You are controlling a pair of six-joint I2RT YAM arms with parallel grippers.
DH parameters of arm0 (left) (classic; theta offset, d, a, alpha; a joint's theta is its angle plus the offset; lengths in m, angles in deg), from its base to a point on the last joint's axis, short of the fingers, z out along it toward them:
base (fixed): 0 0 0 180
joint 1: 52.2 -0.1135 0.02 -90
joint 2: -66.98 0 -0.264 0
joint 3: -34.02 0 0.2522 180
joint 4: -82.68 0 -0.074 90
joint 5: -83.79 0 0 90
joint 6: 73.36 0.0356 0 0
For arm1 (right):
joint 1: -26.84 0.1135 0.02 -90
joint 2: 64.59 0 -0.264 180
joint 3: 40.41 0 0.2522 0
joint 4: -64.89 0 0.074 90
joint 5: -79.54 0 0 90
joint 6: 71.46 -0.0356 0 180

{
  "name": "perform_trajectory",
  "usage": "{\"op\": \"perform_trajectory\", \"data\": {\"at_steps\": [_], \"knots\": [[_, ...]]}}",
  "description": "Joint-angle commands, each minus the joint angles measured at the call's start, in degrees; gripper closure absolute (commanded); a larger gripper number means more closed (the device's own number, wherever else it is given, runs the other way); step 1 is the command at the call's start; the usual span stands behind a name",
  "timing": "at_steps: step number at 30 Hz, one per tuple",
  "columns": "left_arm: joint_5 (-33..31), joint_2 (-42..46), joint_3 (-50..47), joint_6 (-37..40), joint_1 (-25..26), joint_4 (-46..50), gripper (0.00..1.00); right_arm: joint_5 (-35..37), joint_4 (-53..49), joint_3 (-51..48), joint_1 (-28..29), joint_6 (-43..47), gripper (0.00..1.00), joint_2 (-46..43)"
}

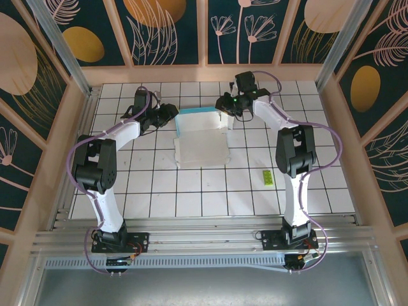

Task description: Fold the paper box

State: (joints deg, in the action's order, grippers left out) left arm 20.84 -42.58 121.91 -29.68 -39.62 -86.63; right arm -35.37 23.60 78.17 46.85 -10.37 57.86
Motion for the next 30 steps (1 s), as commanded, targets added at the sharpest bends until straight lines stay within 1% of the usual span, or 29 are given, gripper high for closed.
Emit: {"op": "perform_trajectory", "data": {"at_steps": [1,4,6,9,12,14,16,20,23,27,30], "knots": [[1.55,-0.48,-1.44,0.99,0.09,2.64,0.70,1.44,-2.59,-1.80,1.20,0.17,0.71,-2.22],[1.50,-0.62,-1.44,1.18,0.17,2.72,0.70,1.65,-2.26,-1.90,1.06,-0.01,0.70,-3.55],[1.45,-0.62,-1.53,1.32,0.13,2.81,0.70,2.45,-2.71,-1.48,0.85,0.15,0.65,-4.45],[1.43,-0.66,-1.44,1.76,0.11,2.96,0.71,3.30,-2.80,-2.08,0.45,0.25,0.61,-6.90],[0.68,-0.66,-0.81,2.75,0.14,4.21,0.71,4.91,-2.15,-5.03,0.39,0.30,0.60,-9.95],[-0.34,-0.57,-0.26,3.88,0.27,5.66,0.71,5.91,-0.59,-9.01,0.46,-0.38,0.59,-12.55],[-0.87,-0.54,0.01,4.79,0.30,6.39,0.71,7.05,3.18,-15.26,0.51,-1.82,0.58,-16.00],[-0.35,-0.73,0.36,5.62,0.60,6.93,0.72,10.11,14.69,-29.74,1.05,-6.92,0.58,-22.57],[-0.20,-1.00,0.58,5.75,0.84,6.95,0.72,12.60,23.08,-38.41,2.23,-10.63,0.56,-24.34],[-0.21,-1.22,0.83,5.66,1.12,6.94,0.72,18.06,30.03,-43.18,4.22,-11.47,0.54,-22.43],[-0.11,-1.58,1.40,5.83,1.15,7.29,0.72,19.77,31.49,-42.31,4.89,-11.05,0.54,-19.00]]}}
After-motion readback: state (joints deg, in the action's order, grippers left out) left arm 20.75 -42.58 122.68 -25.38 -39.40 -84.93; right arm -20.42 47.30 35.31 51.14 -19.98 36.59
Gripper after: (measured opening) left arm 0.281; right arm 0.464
